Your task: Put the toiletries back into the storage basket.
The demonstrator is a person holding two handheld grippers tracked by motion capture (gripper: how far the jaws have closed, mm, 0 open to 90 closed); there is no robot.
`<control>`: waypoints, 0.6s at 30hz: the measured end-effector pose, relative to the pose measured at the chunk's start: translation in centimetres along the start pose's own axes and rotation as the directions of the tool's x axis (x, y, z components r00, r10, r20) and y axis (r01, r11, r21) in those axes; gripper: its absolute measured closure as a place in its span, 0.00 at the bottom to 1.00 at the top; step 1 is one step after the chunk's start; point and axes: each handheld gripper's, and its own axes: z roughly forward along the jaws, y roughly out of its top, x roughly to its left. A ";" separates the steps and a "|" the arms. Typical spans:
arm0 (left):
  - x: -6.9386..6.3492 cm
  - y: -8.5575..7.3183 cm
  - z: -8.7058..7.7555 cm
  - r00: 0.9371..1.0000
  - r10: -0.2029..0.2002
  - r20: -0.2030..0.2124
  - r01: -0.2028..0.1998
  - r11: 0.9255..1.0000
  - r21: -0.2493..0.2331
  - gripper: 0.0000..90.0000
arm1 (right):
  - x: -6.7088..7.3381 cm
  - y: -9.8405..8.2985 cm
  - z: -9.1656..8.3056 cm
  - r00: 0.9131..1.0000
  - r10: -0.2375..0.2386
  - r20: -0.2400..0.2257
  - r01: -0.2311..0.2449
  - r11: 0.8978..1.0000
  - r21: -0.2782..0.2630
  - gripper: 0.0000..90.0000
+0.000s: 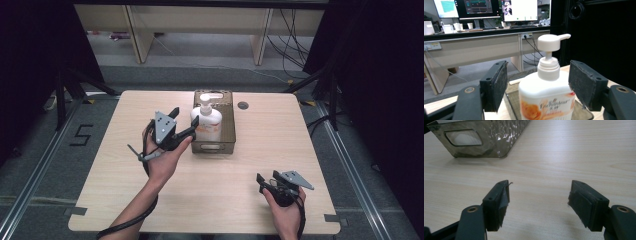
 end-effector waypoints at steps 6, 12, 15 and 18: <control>0.9 -1.0 -1.6 1.000 0.009 0.001 -0.009 1.000 0.003 0.36 | -0.3 0.0 0.2 1.000 -0.026 -0.006 0.026 0.999 -0.038 0.37; 3.4 -3.7 -3.2 1.000 0.015 -0.006 -0.015 1.000 0.019 0.35 | -0.4 0.0 0.2 0.999 -0.042 -0.005 0.042 0.999 -0.022 0.37; 4.6 -5.3 -3.9 1.000 0.019 -0.017 -0.018 0.999 0.046 0.35 | -0.3 0.0 0.1 0.999 -0.045 0.001 0.045 0.999 -0.011 0.37; 5.4 -6.5 -4.5 1.000 0.010 -0.027 -0.009 0.998 0.058 0.35 | -0.4 0.0 0.1 0.999 -0.049 0.002 0.049 0.999 -0.013 0.37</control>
